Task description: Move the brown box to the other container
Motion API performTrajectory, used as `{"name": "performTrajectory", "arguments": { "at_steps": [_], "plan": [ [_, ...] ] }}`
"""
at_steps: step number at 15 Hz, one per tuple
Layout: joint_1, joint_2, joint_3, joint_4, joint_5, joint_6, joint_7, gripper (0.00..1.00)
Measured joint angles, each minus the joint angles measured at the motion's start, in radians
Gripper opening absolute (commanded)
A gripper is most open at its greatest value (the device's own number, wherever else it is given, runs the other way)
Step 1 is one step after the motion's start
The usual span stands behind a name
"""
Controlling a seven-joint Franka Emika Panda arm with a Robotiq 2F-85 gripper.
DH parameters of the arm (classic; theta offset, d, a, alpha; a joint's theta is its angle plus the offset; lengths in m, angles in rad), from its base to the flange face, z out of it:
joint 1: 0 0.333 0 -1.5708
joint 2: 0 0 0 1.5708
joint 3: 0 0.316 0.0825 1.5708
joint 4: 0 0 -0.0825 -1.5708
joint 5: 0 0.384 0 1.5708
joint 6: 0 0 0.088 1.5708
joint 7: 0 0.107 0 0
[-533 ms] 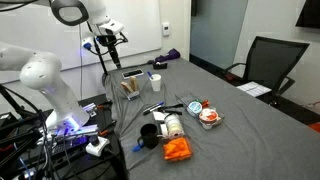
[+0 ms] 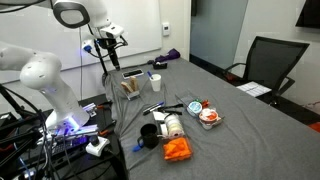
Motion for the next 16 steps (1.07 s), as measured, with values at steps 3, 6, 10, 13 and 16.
{"name": "performTrajectory", "arguments": {
  "at_steps": [3,6,10,13,16],
  "plan": [
    [-0.004,0.0,0.021,0.009,0.0,0.0,0.06,1.0],
    [-0.016,0.001,0.085,0.012,0.002,0.002,0.208,1.0],
    [-0.031,0.013,0.194,0.013,0.029,0.002,0.442,1.0],
    [-0.037,0.044,0.261,0.013,0.072,0.002,0.598,1.0],
    [-0.04,0.084,0.312,0.013,0.122,0.018,0.73,1.0]
  ]
}}
